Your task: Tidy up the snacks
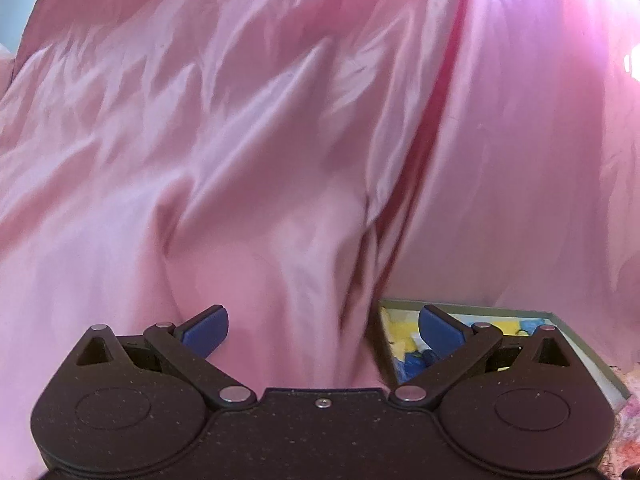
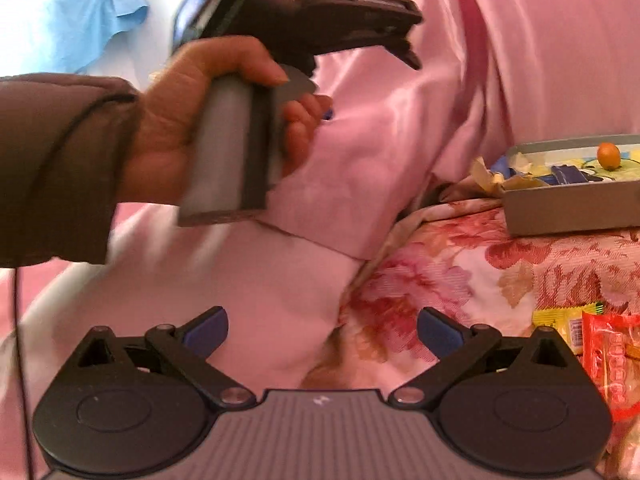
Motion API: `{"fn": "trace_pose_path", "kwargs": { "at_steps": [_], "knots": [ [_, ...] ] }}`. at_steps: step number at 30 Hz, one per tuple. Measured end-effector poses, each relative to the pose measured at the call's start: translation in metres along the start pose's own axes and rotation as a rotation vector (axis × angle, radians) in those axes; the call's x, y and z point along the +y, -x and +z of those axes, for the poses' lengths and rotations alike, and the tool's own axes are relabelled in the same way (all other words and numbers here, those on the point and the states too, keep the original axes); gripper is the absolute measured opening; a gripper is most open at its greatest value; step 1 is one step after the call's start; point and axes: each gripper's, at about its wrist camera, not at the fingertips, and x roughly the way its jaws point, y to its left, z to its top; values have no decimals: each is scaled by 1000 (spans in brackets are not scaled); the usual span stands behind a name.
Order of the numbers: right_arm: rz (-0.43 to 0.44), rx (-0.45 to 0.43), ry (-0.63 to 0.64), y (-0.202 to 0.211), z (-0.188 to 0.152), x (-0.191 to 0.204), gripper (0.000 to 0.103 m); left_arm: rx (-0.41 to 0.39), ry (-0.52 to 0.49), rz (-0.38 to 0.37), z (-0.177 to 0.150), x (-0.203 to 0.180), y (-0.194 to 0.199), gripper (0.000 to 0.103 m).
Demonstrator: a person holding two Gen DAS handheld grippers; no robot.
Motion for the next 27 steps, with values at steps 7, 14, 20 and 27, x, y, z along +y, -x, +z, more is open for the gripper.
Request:
{"fn": "trace_pose_path", "kwargs": {
  "at_steps": [7, 14, 20, 27],
  "knots": [
    [-144, -14, 41, 36, 12, -30, 103, 4, 45, -33, -16, -32, 5, 102],
    [-315, -36, 75, 91, 21, -79, 103, -7, 42, -36, -51, -74, 18, 102],
    [-446, -32, 79, 133, 19, -115, 103, 11, 37, -5, -95, -98, 39, 102],
    [-512, -16, 96, 175, 12, -133, 103, 34, -39, 7, -144, -116, 81, 102]
  ]
}}
